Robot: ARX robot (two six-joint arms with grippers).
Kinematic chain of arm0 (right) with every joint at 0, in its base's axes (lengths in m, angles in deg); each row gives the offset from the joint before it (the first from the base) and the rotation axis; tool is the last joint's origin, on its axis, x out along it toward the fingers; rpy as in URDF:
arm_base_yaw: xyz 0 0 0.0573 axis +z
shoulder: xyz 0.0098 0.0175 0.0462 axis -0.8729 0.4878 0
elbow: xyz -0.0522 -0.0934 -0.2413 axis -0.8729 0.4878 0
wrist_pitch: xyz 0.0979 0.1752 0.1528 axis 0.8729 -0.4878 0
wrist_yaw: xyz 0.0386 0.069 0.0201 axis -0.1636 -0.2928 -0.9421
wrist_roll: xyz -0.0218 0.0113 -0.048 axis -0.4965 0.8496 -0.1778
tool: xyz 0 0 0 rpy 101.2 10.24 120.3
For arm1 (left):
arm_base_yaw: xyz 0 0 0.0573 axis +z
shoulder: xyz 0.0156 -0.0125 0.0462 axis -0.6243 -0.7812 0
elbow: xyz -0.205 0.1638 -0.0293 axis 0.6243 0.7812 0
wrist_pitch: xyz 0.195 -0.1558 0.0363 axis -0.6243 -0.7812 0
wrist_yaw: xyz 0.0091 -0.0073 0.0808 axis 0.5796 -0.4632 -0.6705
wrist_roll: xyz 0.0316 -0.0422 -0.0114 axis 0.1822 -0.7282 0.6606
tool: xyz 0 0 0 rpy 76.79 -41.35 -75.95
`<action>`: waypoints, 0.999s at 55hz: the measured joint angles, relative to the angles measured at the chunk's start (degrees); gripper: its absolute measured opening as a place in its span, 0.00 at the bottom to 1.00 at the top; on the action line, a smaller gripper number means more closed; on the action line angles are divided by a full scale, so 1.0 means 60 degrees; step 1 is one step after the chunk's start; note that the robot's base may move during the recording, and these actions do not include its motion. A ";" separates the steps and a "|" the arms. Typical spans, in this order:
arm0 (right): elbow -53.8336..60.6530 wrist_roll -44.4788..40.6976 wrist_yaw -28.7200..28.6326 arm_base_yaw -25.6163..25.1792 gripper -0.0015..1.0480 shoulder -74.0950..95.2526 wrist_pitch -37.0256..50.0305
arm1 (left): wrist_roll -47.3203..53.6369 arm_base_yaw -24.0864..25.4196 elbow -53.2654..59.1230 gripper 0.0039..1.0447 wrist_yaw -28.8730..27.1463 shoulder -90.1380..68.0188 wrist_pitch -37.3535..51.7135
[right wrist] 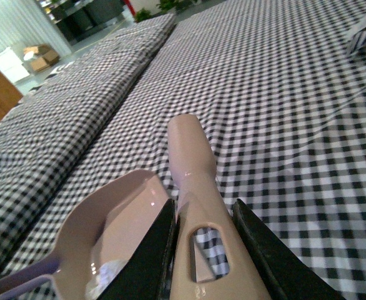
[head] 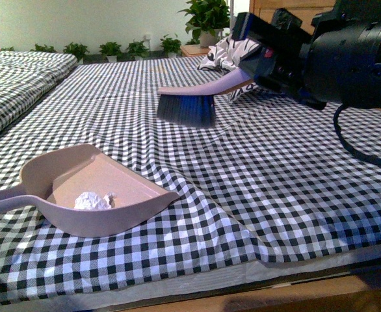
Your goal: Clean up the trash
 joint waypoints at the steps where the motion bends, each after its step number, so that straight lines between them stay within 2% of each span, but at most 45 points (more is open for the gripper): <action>1: -0.0033 0.0000 0.0000 -0.0044 0.22 0.0004 -0.0004 | 0.0000 0.0000 0.0000 0.27 0.0000 0.0000 0.0000; 7: -0.0328 0.0000 -0.0015 -0.0488 0.22 -0.0025 -0.0066 | -0.0259 0.0000 0.0102 0.27 -0.0018 0.0004 0.0423; 12: -0.0463 0.0007 -0.0087 -0.0841 0.22 -0.0164 -0.0182 | -0.2004 -0.0011 0.0612 0.27 -0.0426 0.0004 0.2878; 18: -0.0517 0.0091 -0.0233 -0.1253 0.22 -0.0521 -0.0324 | -0.4226 0.0018 0.0572 0.27 -0.1016 0.0240 0.4346; 32: -0.0550 0.0259 -0.0568 -0.1934 0.22 -0.1759 -0.0605 | -0.6167 0.0025 0.0484 0.27 -0.2448 0.1107 0.4867; 47: -0.0550 0.0277 -0.1264 -0.3151 0.22 -0.3424 -0.0812 | -0.6936 -0.0215 0.0321 0.27 -0.5297 0.3045 0.4492; 55: -0.0390 0.0521 -0.1756 -0.3792 0.22 -0.4419 -0.1020 | -0.7111 -0.0641 0.0310 0.27 -0.6160 0.4401 0.3978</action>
